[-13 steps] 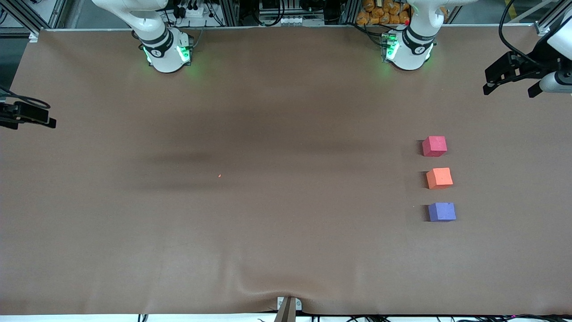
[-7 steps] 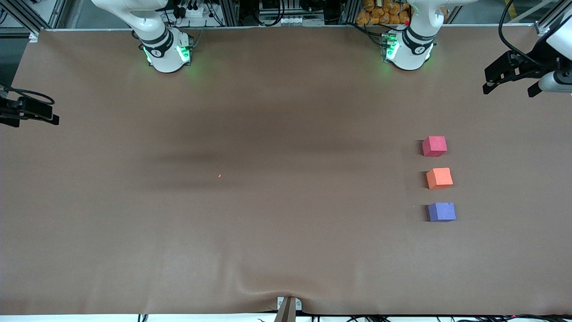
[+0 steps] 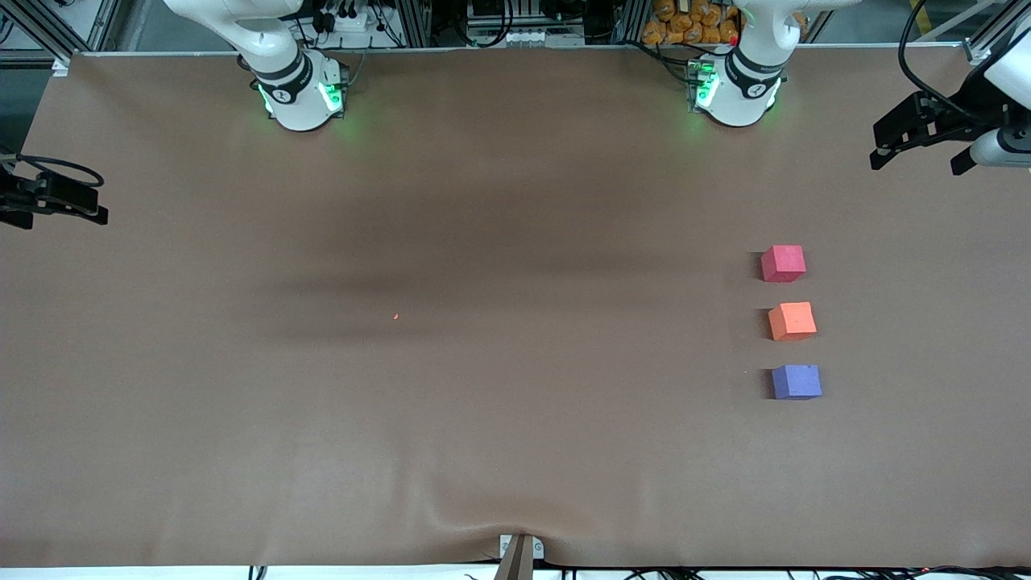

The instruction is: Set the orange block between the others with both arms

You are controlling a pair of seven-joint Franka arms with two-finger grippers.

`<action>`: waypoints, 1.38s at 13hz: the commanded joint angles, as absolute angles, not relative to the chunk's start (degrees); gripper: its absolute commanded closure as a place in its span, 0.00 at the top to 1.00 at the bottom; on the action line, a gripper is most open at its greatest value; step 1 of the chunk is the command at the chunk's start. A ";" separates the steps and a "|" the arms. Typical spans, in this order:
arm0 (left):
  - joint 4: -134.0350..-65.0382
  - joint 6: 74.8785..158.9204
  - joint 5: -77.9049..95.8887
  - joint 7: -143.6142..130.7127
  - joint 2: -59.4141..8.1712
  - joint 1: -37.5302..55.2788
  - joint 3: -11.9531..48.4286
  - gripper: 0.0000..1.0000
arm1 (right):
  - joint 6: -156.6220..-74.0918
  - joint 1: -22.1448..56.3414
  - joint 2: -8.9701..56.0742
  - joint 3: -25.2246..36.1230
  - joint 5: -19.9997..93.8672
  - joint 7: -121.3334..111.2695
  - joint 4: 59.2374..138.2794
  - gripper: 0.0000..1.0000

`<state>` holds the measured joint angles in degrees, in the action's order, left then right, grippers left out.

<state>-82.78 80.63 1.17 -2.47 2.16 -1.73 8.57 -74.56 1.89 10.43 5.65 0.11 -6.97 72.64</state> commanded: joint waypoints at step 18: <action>-82.88 80.33 1.76 -1.41 0.88 -3.52 8.26 1.00 | -85.40 5.88 6.53 5.27 -1.23 -4.15 83.72 1.00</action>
